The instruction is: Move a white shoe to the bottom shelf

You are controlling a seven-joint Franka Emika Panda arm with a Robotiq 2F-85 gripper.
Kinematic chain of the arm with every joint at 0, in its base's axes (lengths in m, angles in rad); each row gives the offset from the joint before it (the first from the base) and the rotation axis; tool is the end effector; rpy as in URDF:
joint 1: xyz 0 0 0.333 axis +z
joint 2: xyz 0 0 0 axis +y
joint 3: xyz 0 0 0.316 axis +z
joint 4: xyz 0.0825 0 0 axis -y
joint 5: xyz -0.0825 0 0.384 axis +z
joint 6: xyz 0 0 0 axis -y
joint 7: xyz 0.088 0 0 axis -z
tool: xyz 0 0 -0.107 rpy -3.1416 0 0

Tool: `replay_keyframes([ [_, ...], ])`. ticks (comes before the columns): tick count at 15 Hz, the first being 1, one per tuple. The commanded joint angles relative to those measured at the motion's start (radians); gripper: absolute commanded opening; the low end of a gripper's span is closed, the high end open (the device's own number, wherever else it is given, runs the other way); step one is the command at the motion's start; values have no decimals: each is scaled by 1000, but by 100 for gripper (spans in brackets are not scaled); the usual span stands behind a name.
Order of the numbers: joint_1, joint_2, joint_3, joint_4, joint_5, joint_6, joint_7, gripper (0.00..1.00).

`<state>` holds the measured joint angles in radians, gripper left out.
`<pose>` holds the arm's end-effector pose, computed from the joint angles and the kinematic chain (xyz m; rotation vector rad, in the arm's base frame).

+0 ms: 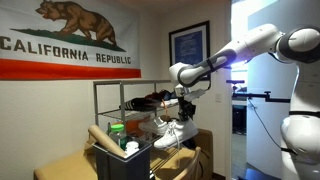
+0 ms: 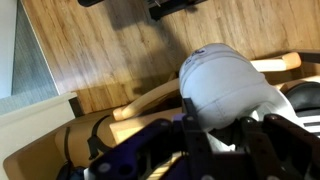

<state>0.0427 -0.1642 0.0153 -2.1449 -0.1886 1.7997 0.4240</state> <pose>0.4828 0.0124 0.4612 2.8815 -0.4455 -0.1934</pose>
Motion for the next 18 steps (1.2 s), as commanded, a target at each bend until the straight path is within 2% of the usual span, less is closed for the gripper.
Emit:
replay_keyframes([
  [1,-31,-2,6,-23,7,-1,13,5],
  [6,-49,82,-5,-24,9,46,6,5],
  [18,-34,293,-22,34,-13,246,22,5],
])
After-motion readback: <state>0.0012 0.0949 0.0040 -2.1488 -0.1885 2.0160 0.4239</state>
